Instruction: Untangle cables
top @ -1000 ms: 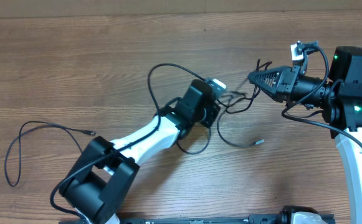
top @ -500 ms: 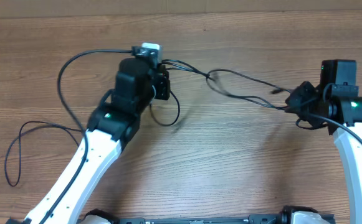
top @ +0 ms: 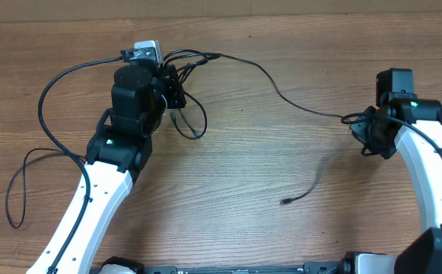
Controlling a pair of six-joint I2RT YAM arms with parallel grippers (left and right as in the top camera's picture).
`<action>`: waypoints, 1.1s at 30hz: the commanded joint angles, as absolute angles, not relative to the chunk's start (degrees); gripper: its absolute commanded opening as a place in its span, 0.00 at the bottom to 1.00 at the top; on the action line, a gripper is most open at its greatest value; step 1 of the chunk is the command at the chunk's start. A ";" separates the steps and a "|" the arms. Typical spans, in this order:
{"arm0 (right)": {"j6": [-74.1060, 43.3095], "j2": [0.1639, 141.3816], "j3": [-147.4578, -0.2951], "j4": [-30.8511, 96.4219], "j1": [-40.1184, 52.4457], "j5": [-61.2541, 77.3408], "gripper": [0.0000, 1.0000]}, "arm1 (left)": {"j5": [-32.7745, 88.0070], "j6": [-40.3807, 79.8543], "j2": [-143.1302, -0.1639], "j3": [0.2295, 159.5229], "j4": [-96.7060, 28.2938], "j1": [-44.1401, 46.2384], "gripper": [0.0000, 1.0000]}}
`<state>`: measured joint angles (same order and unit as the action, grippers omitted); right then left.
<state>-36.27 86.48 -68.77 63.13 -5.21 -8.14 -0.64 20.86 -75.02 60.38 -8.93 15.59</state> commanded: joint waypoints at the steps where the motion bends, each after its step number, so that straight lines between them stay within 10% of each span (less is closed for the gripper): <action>1: -36.64 87.59 -68.58 63.20 -5.43 -7.86 0.17 | 1.06 19.33 -73.36 60.71 -8.03 15.22 0.04; 8: -36.18 87.79 -68.58 61.87 -5.43 -3.66 0.38 | 11.33 16.16 -73.38 60.69 -7.86 14.11 0.04; 16: -24.16 87.79 -68.58 49.01 -5.39 34.59 0.66 | 31.68 3.44 -73.38 60.69 -14.04 14.11 0.04; 33: -36.71 91.96 -68.58 32.91 6.07 42.70 0.80 | 54.30 -12.21 -73.38 60.69 -22.83 14.28 0.04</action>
<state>-36.03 90.21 -68.60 34.96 4.56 41.30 47.86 -7.31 -74.87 60.38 -21.17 14.24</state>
